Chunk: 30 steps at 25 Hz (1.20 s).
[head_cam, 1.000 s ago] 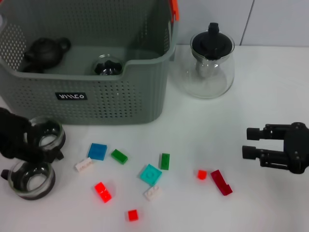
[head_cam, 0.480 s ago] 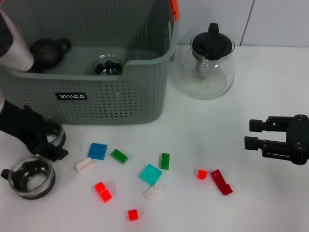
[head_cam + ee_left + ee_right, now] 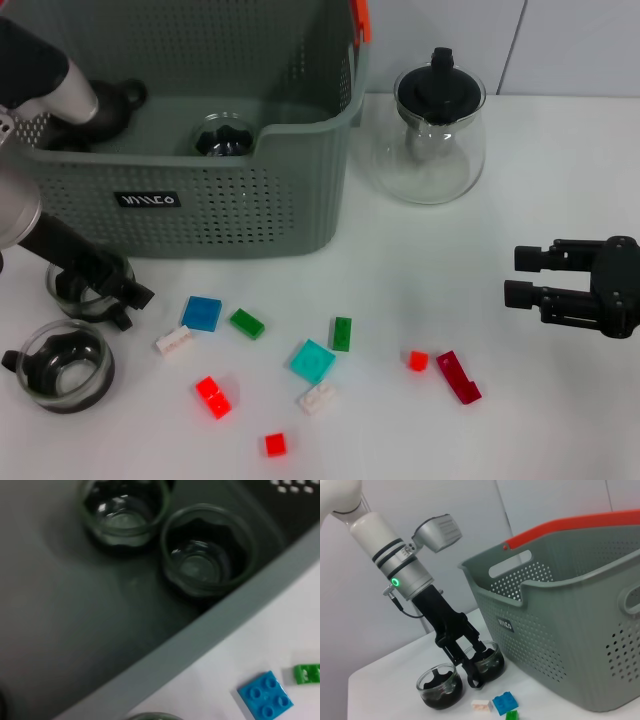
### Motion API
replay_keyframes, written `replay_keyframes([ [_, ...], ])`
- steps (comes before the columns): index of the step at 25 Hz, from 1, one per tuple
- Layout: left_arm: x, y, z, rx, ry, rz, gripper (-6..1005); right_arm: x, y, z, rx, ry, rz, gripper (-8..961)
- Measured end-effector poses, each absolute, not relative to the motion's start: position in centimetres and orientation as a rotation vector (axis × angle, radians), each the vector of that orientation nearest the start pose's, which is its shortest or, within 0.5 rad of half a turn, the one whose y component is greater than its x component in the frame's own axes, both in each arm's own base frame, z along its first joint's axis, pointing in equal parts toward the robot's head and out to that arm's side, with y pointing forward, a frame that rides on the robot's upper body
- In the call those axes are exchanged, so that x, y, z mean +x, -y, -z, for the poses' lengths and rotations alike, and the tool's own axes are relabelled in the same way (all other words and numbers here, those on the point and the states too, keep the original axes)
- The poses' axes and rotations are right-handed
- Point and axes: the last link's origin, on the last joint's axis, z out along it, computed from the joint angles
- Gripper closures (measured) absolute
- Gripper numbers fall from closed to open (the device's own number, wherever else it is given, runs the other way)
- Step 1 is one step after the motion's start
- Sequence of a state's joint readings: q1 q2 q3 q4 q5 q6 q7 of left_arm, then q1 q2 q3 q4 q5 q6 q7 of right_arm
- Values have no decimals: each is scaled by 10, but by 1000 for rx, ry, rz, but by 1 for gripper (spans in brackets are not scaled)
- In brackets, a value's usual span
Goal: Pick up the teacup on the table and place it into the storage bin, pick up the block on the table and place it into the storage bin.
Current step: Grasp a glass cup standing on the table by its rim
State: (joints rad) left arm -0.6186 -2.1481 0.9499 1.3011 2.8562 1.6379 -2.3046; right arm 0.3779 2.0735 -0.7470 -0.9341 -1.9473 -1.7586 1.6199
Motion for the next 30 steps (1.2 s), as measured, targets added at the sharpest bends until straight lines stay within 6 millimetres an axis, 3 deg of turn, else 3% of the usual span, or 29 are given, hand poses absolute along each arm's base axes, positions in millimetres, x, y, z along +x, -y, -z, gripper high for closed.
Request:
replay_keyframes([
  [11, -246, -359, -36, -2406, 1189, -520, 232, 267, -293, -41, -2762, -772, -721, 370],
  [19, -246, -351, -26, -2456, 1155, -600, 236, 269, -292, -40, -2760, -774, -720, 370],
  [22, -241, -339, -20, -2549, 1118, -652, 237, 270, -292, -41, -2752, -776, -724, 370],
  [30, -237, -339, -23, -2546, 1078, -622, 240, 271, -291, -43, -2745, -780, -729, 371],
])
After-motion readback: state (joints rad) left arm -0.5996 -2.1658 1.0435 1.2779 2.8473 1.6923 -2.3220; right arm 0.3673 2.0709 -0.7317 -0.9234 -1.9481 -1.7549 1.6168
